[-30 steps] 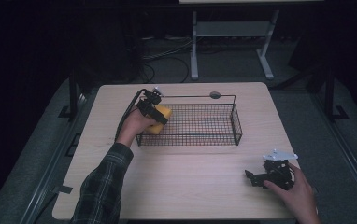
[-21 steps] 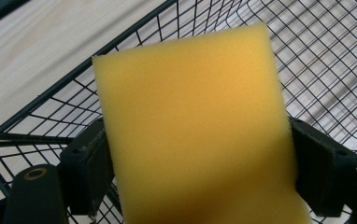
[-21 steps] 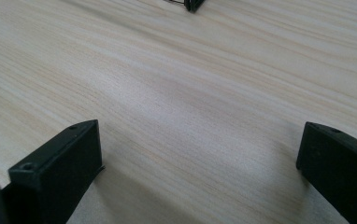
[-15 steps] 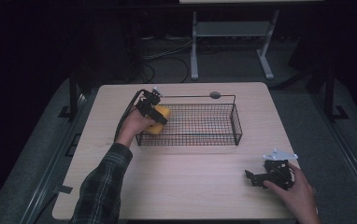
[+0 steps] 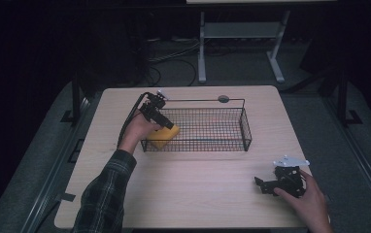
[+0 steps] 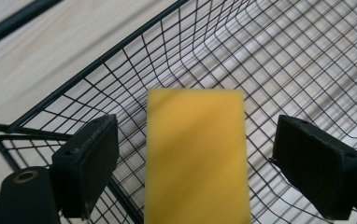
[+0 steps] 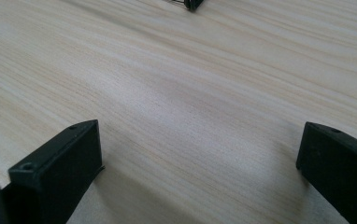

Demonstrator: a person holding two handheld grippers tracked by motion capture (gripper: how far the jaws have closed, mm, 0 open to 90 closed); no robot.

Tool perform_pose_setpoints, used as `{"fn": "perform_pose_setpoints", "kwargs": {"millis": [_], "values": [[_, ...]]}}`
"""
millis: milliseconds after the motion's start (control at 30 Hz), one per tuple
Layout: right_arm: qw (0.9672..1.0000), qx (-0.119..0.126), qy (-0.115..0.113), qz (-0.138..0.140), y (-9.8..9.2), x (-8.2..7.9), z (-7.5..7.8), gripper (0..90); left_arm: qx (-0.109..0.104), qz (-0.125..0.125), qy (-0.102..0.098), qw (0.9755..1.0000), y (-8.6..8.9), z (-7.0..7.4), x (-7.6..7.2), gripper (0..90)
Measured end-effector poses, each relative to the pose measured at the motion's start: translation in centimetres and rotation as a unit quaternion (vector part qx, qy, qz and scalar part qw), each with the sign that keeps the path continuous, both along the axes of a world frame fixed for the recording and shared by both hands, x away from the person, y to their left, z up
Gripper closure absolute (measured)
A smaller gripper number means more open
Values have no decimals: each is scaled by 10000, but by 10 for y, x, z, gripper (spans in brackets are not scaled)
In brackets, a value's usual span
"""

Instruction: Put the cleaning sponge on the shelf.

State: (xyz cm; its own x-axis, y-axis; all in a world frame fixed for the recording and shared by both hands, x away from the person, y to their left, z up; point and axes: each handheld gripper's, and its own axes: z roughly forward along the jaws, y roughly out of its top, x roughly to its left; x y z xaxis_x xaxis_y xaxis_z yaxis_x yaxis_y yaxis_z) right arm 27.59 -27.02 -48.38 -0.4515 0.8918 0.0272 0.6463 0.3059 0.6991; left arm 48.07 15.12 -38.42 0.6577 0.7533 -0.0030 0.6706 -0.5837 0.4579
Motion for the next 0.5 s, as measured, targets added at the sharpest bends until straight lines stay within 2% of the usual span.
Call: {"fn": "perform_pose_setpoints", "kwargs": {"millis": [300, 500], "values": [[10000, 0, -1, 2, 0, 0, 0, 0, -200, -27, -168, 9997, 9, 16, -11, 142], [10000, 1, 0, 2, 0, 0, 0, 0, -326, -63, -336, 9989, 15, 28, -24, 142]]}}
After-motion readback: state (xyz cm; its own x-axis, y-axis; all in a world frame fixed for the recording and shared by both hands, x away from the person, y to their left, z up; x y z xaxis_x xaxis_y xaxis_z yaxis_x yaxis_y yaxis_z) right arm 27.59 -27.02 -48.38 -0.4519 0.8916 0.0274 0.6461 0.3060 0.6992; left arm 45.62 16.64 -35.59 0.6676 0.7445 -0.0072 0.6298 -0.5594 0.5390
